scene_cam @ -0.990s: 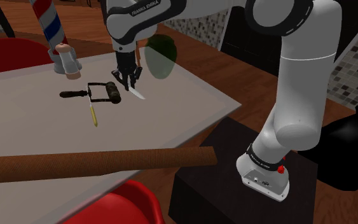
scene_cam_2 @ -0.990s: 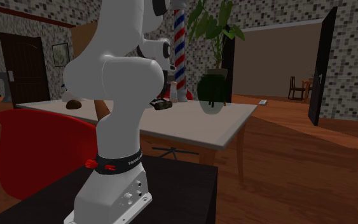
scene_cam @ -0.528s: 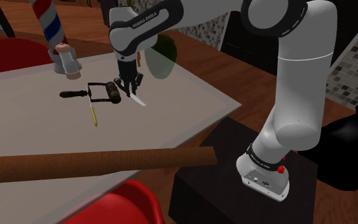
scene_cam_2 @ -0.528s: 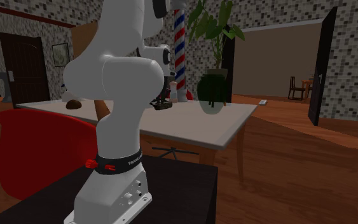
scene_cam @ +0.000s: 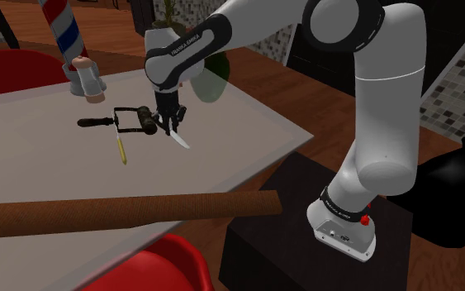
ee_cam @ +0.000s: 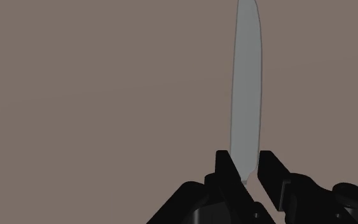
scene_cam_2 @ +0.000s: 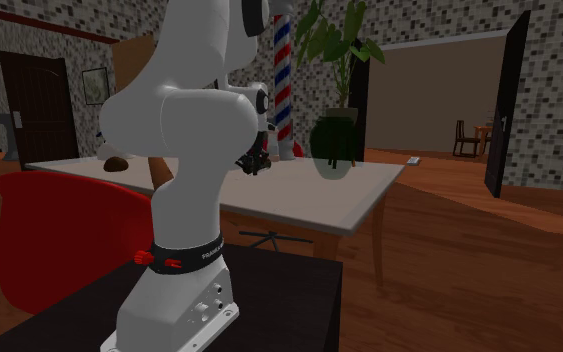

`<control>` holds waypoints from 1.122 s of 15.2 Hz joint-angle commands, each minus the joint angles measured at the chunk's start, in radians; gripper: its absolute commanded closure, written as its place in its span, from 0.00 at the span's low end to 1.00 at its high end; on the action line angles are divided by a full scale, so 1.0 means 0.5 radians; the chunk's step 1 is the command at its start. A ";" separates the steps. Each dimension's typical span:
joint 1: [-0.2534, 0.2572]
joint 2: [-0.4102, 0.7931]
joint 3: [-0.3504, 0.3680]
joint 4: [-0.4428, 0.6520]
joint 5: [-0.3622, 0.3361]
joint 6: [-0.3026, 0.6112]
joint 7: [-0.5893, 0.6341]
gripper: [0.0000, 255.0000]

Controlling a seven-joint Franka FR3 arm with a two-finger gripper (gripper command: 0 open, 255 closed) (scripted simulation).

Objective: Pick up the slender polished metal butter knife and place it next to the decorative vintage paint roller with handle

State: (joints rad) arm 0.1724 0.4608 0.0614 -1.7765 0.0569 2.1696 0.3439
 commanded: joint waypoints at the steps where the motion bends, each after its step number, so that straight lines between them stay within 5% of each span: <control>1: 0.002 0.016 0.000 0.000 0.000 0.017 0.001 1.00; 8: 0.002 0.016 0.000 0.000 0.000 0.017 0.001 1.00; 9: 0.002 0.016 0.000 0.000 0.000 0.017 0.001 0.00; 14: 0.002 0.016 0.000 0.000 0.000 0.017 0.001 0.00; 17: -0.007 -0.072 -0.002 0.081 -0.001 -0.152 0.001 0.00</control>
